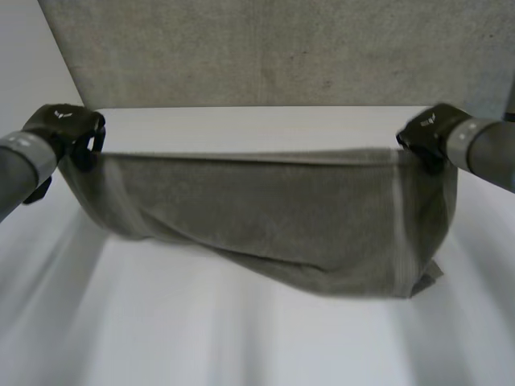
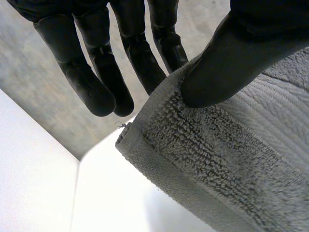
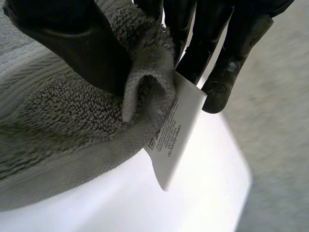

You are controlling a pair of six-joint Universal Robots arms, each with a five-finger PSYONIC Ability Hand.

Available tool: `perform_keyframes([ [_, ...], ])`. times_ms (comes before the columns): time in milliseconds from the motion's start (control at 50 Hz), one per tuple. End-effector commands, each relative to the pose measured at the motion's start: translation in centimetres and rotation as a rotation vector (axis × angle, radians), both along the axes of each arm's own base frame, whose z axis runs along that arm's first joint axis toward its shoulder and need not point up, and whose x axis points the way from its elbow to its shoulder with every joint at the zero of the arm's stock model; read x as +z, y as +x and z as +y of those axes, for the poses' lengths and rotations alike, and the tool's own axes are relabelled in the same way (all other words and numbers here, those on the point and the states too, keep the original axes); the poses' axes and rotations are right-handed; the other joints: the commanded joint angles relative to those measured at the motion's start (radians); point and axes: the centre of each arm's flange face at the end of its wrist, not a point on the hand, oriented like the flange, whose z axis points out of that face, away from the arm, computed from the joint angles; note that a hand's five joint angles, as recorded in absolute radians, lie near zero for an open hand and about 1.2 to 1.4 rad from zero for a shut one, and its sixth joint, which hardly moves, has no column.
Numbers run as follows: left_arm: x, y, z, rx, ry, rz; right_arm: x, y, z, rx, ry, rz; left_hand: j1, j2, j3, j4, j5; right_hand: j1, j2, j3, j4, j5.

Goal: Fold the towel.

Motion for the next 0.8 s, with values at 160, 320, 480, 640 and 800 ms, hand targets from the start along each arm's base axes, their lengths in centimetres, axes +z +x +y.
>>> perform_keyframes([
  [160,16.5,-2.9,-3.9,-0.005,-0.639,0.266,12.4,3.1,-5.5,-0.045,-0.911,-0.365,-0.027,-0.118,-0.142,-0.118,-0.238,0.078,0.098,0.106,0.059,0.059],
  [320,16.9,-3.1,-3.9,-0.030,-0.638,0.384,13.3,1.9,-3.5,-0.041,-0.868,-0.386,-0.027,-0.118,-0.142,-0.118,-0.238,0.078,0.098,0.106,0.059,0.059],
  [480,6.8,-2.2,-4.6,0.008,-0.356,0.323,5.2,2.3,-2.6,0.004,-0.486,-0.269,-0.027,-0.118,-0.142,-0.118,-0.238,0.078,0.098,0.106,0.059,0.059],
  [640,-3.1,-1.4,-2.5,-0.043,-0.196,0.287,-5.6,2.2,-0.7,0.031,-0.125,-0.174,-0.027,-0.118,-0.142,-0.118,-0.238,0.078,0.098,0.106,0.059,0.059],
  [800,-7.9,-1.6,1.9,-0.144,-0.157,0.140,-11.6,1.7,1.1,0.017,0.058,-0.130,-0.027,-0.118,-0.142,-0.118,-0.238,0.078,0.098,0.106,0.059,0.059],
])
